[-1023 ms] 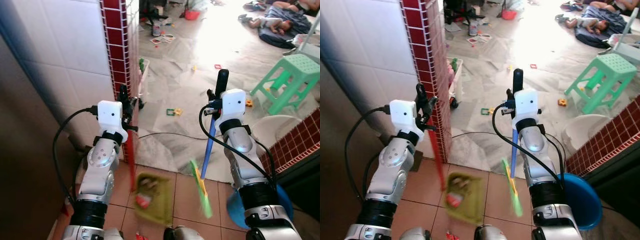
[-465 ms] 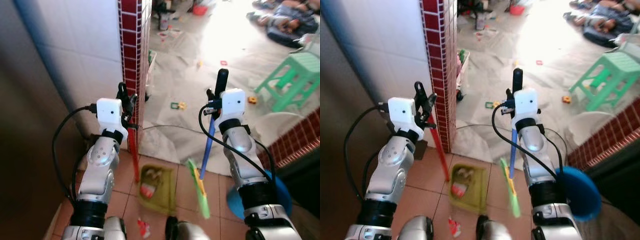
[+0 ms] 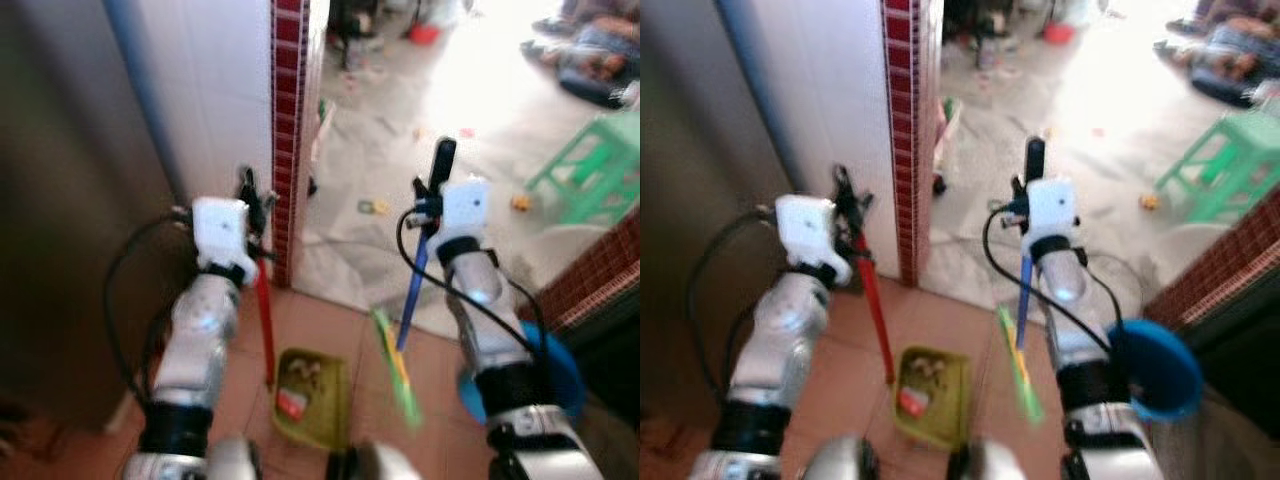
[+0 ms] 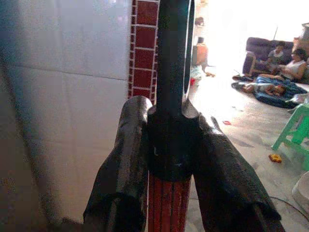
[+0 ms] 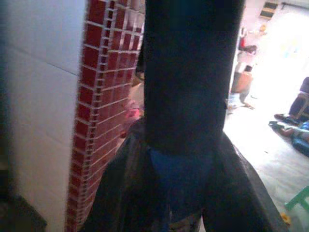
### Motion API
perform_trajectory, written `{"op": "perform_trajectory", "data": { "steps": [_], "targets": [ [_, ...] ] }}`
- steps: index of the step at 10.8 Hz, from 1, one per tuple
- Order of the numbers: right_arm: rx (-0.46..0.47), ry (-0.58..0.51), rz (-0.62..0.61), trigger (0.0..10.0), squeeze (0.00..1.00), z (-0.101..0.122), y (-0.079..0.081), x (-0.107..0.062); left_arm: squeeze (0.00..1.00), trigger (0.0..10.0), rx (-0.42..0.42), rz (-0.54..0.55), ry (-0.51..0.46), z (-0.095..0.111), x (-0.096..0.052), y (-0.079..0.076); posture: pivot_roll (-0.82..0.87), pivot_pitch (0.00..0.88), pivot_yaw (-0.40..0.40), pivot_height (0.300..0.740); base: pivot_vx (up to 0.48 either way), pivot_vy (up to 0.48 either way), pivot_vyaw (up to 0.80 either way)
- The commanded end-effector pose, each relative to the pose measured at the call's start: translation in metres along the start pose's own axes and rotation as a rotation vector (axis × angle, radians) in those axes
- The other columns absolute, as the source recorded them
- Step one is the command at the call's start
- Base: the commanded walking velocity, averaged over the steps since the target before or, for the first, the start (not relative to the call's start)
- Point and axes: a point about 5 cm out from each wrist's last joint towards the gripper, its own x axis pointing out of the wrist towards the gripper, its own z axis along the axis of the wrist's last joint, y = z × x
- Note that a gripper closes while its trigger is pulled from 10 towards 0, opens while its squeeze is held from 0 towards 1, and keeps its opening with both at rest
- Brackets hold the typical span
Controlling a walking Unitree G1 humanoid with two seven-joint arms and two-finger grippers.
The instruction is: Sweep floor
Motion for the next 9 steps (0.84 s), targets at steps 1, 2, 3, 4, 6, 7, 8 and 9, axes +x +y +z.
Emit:
{"op": "perform_trajectory", "data": {
  "steps": [1,2,3,4,6,7,8,9],
  "targets": [
    [0.029,-0.015,-0.008,10.0,0.0,0.001,-0.002,0.002,0.0,10.0,0.0,-0.03,-0.029,0.005,0.004,-0.005,0.01,0.0,-0.059,0.74,-0.274,0.0,0.0],
    [0.046,0.004,0.002,10.0,0.0,-0.005,0.002,0.001,0.0,10.0,0.018,-0.033,-0.013,0.001,0.004,-0.001,0.02,0.0,-0.055,0.74,-0.266,0.0,0.0],
    [0.056,0.021,0.012,10.0,0.0,-0.01,0.007,-0.001,0.0,10.0,0.026,-0.029,0.001,-0.003,0.003,0.003,0.04,0.0,-0.058,0.74,0.0,0.0,0.0],
    [0.062,0.041,0.033,10.0,0.0,-0.016,0.013,-0.002,0.0,10.0,0.042,-0.037,0.014,-0.006,0.003,0.005,0.06,0.0,-0.072,0.74,0.0,0.0,0.0],
    [0.042,0.109,0.059,10.0,0.0,-0.032,0.024,-0.007,0.0,10.0,0.06,-0.066,0.006,-0.005,0.006,0.002,0.07,0.0,-0.082,0.74,0.0,0.0,0.0],
    [0.079,0.119,0.029,10.0,0.0,-0.037,0.026,-0.009,0.0,10.0,0.053,-0.079,0.015,-0.006,0.004,0.004,0.06,0.0,-0.008,0.74,0.0,0.0,0.0],
    [0.089,0.099,-0.018,10.0,0.0,-0.036,0.023,-0.009,0.0,10.0,0.044,-0.095,0.028,-0.008,0.004,0.005,0.04,0.0,0.039,0.74,0.0,0.0,0.0],
    [0.083,0.079,-0.076,10.0,0.0,-0.036,0.014,-0.013,0.0,10.0,0.054,-0.137,0.05,-0.012,0.005,0.004,0.0,0.0,0.097,0.74,0.0,0.0,0.0]
  ]
}}
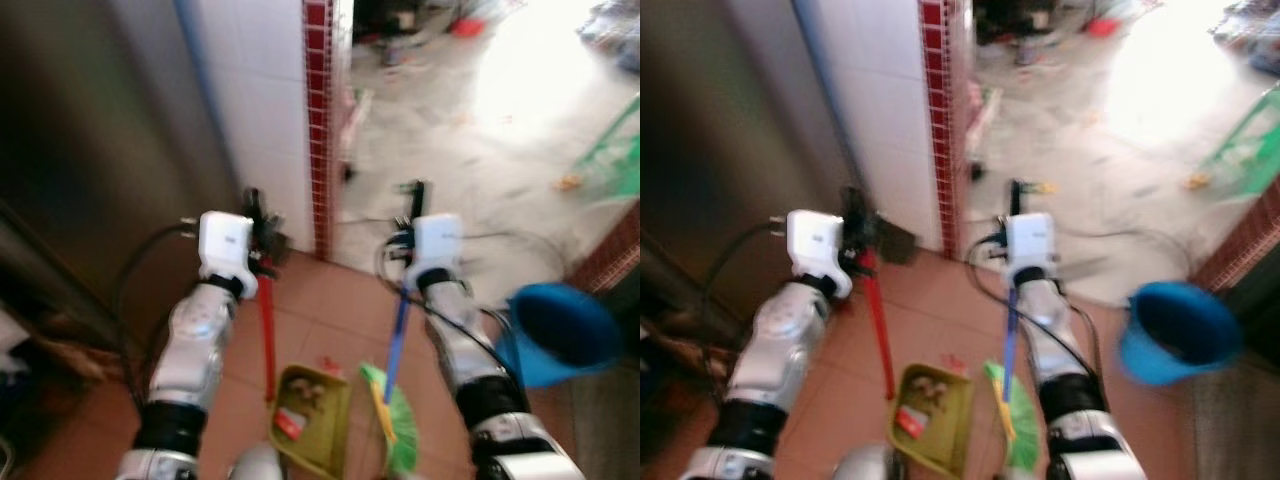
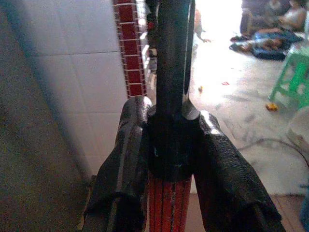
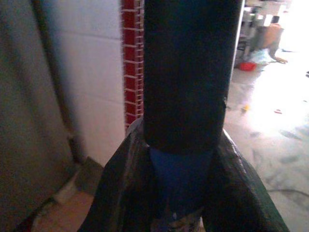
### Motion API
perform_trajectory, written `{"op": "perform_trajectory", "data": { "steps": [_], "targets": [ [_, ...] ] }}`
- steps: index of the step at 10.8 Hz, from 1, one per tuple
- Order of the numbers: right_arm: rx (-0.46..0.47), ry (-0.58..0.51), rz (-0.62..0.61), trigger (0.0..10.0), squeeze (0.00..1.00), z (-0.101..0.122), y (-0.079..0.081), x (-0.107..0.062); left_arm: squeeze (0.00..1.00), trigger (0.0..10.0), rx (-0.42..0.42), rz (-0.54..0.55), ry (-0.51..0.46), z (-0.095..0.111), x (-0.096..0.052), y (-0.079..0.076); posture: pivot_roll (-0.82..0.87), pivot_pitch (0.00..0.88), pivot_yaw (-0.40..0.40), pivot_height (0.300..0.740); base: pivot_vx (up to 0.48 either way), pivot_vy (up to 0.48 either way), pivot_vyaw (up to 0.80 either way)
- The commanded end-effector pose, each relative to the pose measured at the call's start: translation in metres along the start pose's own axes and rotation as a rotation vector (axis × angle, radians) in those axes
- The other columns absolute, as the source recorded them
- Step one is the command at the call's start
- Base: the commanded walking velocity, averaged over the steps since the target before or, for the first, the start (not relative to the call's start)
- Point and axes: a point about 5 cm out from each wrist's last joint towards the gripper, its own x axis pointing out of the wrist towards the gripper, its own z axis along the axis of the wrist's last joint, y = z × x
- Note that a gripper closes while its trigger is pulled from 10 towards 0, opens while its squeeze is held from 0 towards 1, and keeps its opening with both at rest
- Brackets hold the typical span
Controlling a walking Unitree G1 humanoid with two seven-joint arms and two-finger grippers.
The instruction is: Sweep floor
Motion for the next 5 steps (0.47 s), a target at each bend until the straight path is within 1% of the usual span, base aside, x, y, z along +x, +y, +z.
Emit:
{"op": "perform_trajectory", "data": {
  "steps": [1,2,4,5],
  "targets": [
    [0.007,-0.054,-0.048,10.0,0.0,0.008,-0.011,-0.001,0.0,10.0,0.03,-0.023,-0.043,0.011,0.006,0.002,0.0,0.0,0.096,0.74,0.0,0.0,0.0],
    [-0.008,-0.042,-0.045,10.0,0.0,0.002,-0.015,-0.006,0.0,10.0,0.019,-0.01,-0.061,0.015,0.008,0.003,0.0,0.0,0.068,0.74,0.0,0.0,0.0],
    [-0.009,-0.045,0.008,10.0,0.0,0.003,-0.01,-0.006,0.0,10.0,-0.03,0.035,-0.081,0.015,0.004,0.003,0.01,0.0,0.024,0.74,0.0,0.0,-0.8],
    [-0.008,-0.021,0.048,10.0,0.0,-0.001,-0.004,-0.004,0.0,10.0,-0.06,0.052,-0.083,0.014,0.003,0.0,0.02,0.0,0.003,0.74,0.0,0.0,-0.8]
  ]
}}
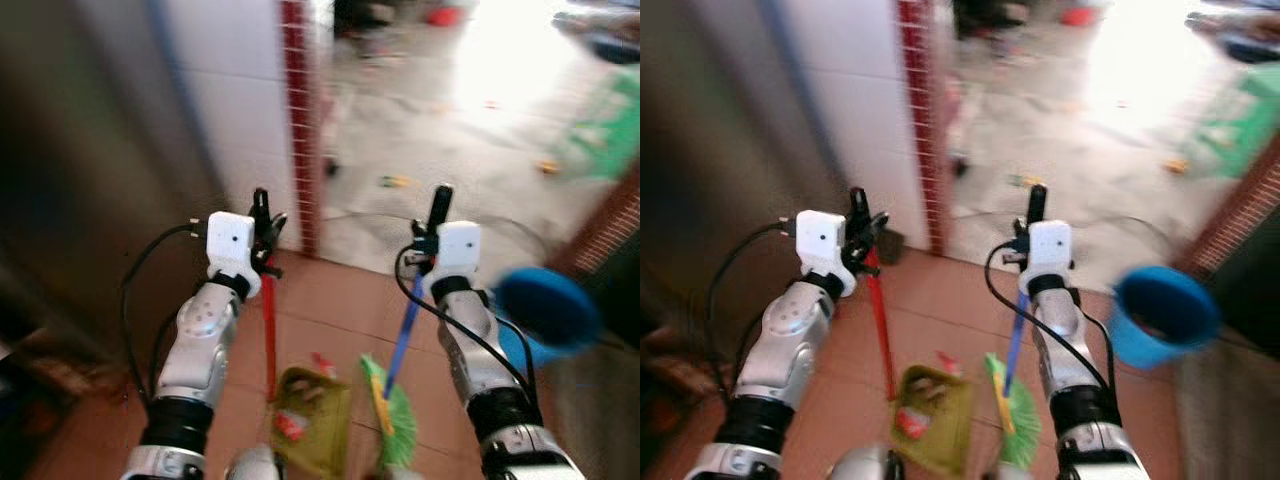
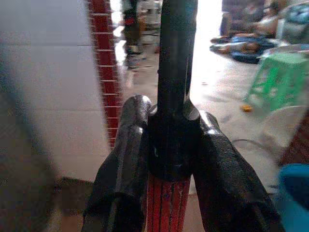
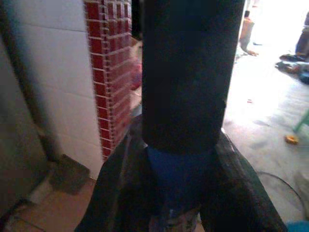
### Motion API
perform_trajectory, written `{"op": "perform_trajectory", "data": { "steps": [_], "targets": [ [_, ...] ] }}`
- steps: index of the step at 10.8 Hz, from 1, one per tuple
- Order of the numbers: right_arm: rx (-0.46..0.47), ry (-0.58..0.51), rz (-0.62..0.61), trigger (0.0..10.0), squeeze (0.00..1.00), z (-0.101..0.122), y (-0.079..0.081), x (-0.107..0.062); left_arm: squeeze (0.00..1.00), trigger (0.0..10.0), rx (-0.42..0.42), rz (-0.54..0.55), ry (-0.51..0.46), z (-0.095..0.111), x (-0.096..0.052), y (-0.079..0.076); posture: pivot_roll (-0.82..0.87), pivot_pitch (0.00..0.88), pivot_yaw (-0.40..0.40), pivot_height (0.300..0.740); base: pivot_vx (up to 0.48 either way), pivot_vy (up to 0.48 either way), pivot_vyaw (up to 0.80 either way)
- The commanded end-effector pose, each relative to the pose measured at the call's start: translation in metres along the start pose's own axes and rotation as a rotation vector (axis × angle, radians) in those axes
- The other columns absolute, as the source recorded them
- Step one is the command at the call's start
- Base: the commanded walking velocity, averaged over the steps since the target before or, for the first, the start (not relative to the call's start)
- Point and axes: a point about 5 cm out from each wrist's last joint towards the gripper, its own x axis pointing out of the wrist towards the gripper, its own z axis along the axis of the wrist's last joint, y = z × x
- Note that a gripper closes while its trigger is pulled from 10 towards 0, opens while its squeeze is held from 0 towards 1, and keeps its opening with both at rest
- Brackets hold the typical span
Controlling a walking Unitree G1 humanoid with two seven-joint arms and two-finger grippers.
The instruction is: Sweep floor
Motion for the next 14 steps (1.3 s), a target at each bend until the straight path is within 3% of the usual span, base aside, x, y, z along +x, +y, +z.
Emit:
{"op": "perform_trajectory", "data": {
  "steps": [1,7,9,14],
  "targets": [
    [-0.003,0.005,0.026,10.0,0.0,0.001,0.007,0.005,0.0,10.0,-0.006,0.009,-0.08,0.015,0.0,0.0,0.03,0.0,-0.016,0.74,0.0,0.0,-0.8],
    [-0.024,-0.012,0.052,10.0,0.0,0.007,0.004,0.006,0.0,10.0,-0.051,-0.065,-0.078,0.013,-0.005,-0.009,0.01,0.0,-0.032,0.74,0.0,0.0,-0.8],
    [-0.077,-0.04,0.08,10.0,0.0,0.009,0.006,0.004,0.0,10.0,-0.059,-0.093,-0.074,0.012,-0.005,-0.016,0.0,0.0,-0.019,0.74,0.0,0.0,-0.8],
    [-0.073,-0.025,0.054,10.0,0.0,0.008,-0.001,0.004,0.0,10.0,-0.061,-0.108,-0.064,0.01,-0.005,-0.018,0.0,0.0,-0.024,0.74,0.0,-0.28,-0.8]
  ]
}}
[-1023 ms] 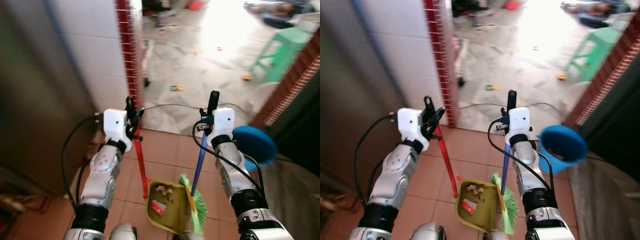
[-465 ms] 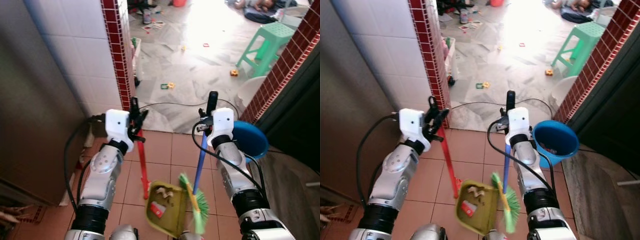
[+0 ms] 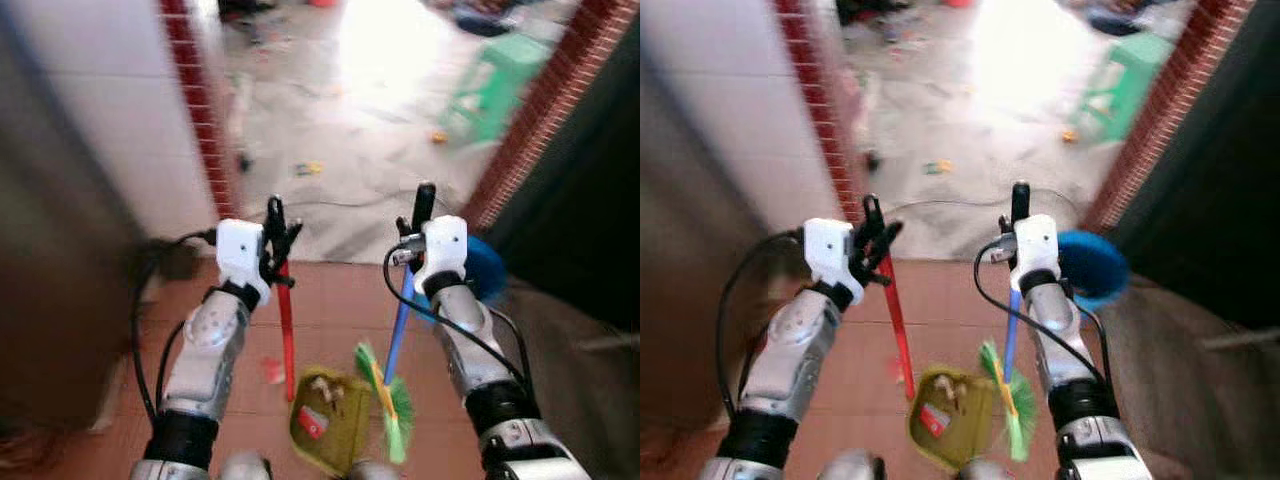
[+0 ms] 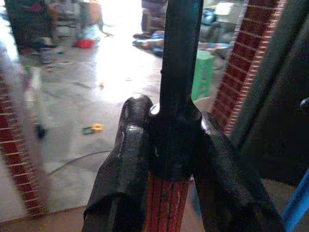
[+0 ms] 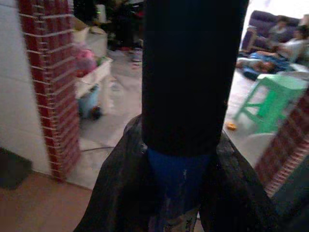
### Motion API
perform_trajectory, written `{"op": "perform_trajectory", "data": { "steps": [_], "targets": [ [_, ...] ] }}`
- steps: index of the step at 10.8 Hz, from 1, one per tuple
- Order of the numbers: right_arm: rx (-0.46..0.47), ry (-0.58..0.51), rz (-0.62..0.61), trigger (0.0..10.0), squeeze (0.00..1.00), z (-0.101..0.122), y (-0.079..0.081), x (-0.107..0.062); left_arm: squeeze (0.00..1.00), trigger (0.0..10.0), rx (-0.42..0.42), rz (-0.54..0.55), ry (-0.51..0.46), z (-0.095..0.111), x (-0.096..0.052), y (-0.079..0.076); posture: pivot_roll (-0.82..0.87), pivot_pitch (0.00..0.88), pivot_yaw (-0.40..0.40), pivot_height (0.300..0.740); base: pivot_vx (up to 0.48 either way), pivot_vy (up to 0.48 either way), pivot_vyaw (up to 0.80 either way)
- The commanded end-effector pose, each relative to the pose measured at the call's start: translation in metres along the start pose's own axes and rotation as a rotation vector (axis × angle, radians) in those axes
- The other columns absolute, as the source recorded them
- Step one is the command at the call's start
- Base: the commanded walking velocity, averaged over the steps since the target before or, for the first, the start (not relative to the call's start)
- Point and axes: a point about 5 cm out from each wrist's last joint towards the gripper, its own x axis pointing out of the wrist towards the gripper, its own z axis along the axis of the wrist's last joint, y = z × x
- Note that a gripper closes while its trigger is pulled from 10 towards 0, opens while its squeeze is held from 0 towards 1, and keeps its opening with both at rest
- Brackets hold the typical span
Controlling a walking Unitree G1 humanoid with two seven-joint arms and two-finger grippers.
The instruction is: Sweep floor
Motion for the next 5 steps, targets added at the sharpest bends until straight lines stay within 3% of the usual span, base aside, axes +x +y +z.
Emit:
{"op": "perform_trajectory", "data": {
  "steps": [1,2,4,5],
  "targets": [
    [-0.024,-0.003,-0.017,10.0,0.0,0.0032,-0.0077,0.0022,0.0,10.0,-0.014,-0.016,-0.055,0.0111,0.0026,-0.0038,0.0,0.0,-0.026,0.74,0.0,-0.274,-0.8],
    [-0.02,-0.001,-0.019,10.0,0.0,0.0037,-0.0084,0.0035,0.0,10.0,-0.013,-0.015,-0.055,0.0107,0.0022,-0.0041,0.0,0.0,-0.028,0.74,0.0,-0.274,-0.8],
    [-0.012,0.005,-0.02,10.0,0.0,0.0031,-0.0092,0.004,0.0,10.0,-0.009,-0.01,-0.054,0.0107,0.0022,-0.0034,0.0,0.0,-0.029,0.74,0.0,0.0,-0.72],
    [-0.012,0.007,-0.019,10.0,0.0,0.0026,-0.0097,0.0034,0.0,10.0,-0.006,-0.001,-0.051,0.0108,0.0027,-0.0023,0.0,0.0,-0.028,0.74,0.0,0.0,0.0]
  ]
}}
